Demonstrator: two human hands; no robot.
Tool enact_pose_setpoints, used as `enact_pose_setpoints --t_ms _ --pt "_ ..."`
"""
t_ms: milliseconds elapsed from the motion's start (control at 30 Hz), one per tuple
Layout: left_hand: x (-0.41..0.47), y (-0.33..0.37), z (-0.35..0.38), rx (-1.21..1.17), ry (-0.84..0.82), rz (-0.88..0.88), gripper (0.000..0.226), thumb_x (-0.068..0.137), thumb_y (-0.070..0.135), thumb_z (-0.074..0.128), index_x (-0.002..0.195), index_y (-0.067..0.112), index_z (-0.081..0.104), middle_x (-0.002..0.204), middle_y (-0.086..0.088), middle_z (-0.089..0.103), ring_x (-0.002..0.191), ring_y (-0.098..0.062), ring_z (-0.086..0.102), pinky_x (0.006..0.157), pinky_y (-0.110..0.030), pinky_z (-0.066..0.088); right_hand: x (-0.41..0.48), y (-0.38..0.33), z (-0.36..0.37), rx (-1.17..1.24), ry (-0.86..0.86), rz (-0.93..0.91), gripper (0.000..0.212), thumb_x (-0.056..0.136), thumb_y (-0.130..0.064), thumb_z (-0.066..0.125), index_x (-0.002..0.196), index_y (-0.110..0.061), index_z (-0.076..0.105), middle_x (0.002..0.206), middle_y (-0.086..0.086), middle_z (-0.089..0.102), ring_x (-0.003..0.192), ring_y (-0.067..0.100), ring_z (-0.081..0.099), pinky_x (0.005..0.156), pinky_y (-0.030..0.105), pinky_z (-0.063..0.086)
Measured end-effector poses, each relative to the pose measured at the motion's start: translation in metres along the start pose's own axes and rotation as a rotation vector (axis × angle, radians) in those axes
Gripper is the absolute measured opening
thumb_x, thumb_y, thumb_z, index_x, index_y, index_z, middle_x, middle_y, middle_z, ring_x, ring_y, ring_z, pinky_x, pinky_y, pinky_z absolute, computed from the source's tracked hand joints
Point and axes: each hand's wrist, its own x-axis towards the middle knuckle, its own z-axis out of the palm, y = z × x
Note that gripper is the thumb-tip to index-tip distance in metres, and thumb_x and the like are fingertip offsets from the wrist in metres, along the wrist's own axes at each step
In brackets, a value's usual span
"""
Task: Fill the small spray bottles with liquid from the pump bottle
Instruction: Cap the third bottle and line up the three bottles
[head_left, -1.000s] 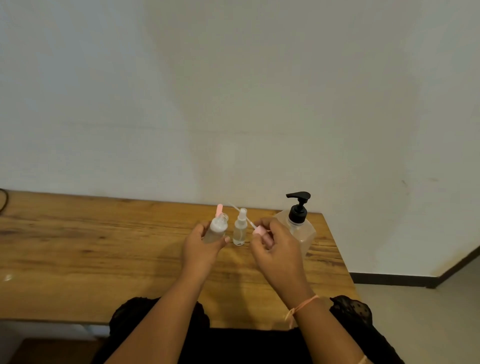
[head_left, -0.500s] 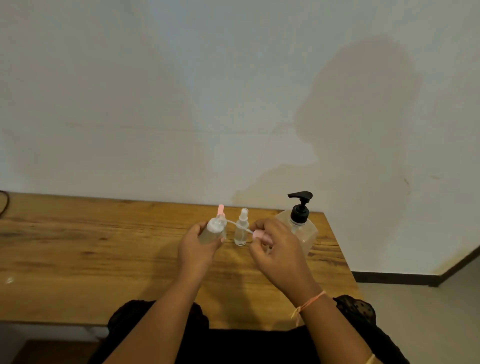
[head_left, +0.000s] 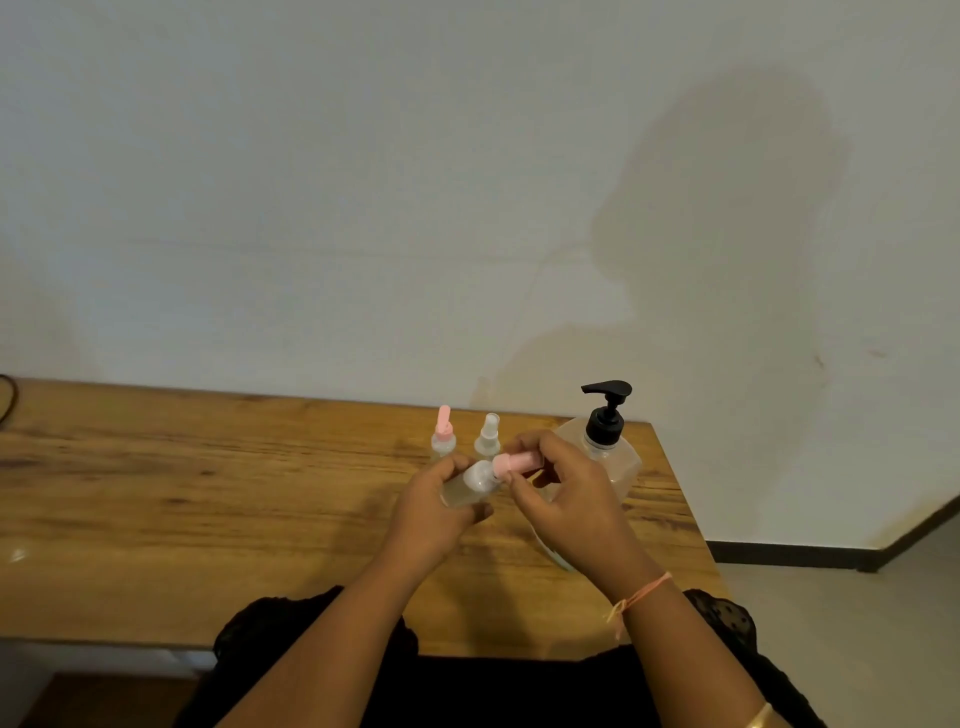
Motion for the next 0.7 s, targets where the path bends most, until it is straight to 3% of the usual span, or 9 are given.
enact_pose_setpoints --t_ms 200,367,433,500,567,700 --pt "0.0001 0.0026 0.0004 -0.015 0.005 0.028 0.039 0.072 0.013 0.076 0.103 0.029 0.060 0.110 0.007 0.060 0.103 -0.012 0.052 0.078 -0.025 0.043 0.0012 0.0018 -0.0014 -0.001 -0.038 0.025 0.018 0.087 -0.013 0.062 0.101 -0.024 0.059 0.093 -0.025 0.057 0.090 -0.009 0.053 0.070 0.010 0.046" --pt "-0.0022 0.0048 0.0013 0.042 0.015 0.101 0.039 0.072 0.012 0.076 0.095 0.037 0.057 0.103 0.010 0.058 0.098 -0.009 0.053 0.075 -0.023 0.047 0.0013 0.0028 0.0016 -0.094 -0.065 -0.012 0.017 0.087 -0.015 0.062 0.103 -0.020 0.061 0.096 -0.015 0.056 0.089 -0.004 0.052 0.071 0.007 0.043" --pt "-0.0023 0.0047 0.0010 0.034 0.028 0.092 0.039 0.072 0.013 0.077 0.099 0.035 0.060 0.103 0.010 0.058 0.100 -0.012 0.054 0.083 -0.030 0.050 0.0018 0.0034 0.0026 -0.126 -0.078 -0.028 0.018 0.087 -0.014 0.063 0.105 -0.017 0.062 0.099 -0.012 0.055 0.088 -0.004 0.051 0.072 0.004 0.042" --pt "-0.0032 0.0049 0.0002 0.056 0.053 0.101 0.041 0.072 0.014 0.077 0.107 0.029 0.062 0.104 0.010 0.055 0.100 -0.011 0.052 0.081 -0.026 0.048 0.0020 0.0024 0.0024 -0.125 -0.073 -0.016 0.019 0.087 -0.014 0.065 0.105 -0.018 0.060 0.099 -0.011 0.055 0.086 -0.004 0.051 0.071 0.003 0.041" --pt "-0.0047 0.0061 -0.0005 0.079 0.070 0.127 0.042 0.073 0.015 0.077 0.110 0.027 0.062 0.105 0.012 0.053 0.100 -0.009 0.049 0.076 -0.020 0.042 0.0023 0.0013 0.0010 -0.090 -0.061 0.023 0.017 0.087 -0.016 0.065 0.102 -0.021 0.058 0.095 -0.010 0.057 0.083 -0.001 0.053 0.070 0.005 0.043" --pt "-0.0070 0.0067 -0.0014 0.089 0.069 0.166 0.041 0.073 0.016 0.076 0.106 0.035 0.061 0.104 0.017 0.051 0.100 -0.008 0.049 0.078 -0.021 0.042 0.0013 -0.0002 0.0001 -0.115 -0.061 0.094 0.015 0.087 -0.028 0.065 0.096 -0.019 0.057 0.087 -0.007 0.059 0.076 0.005 0.055 0.063 0.014 0.045"
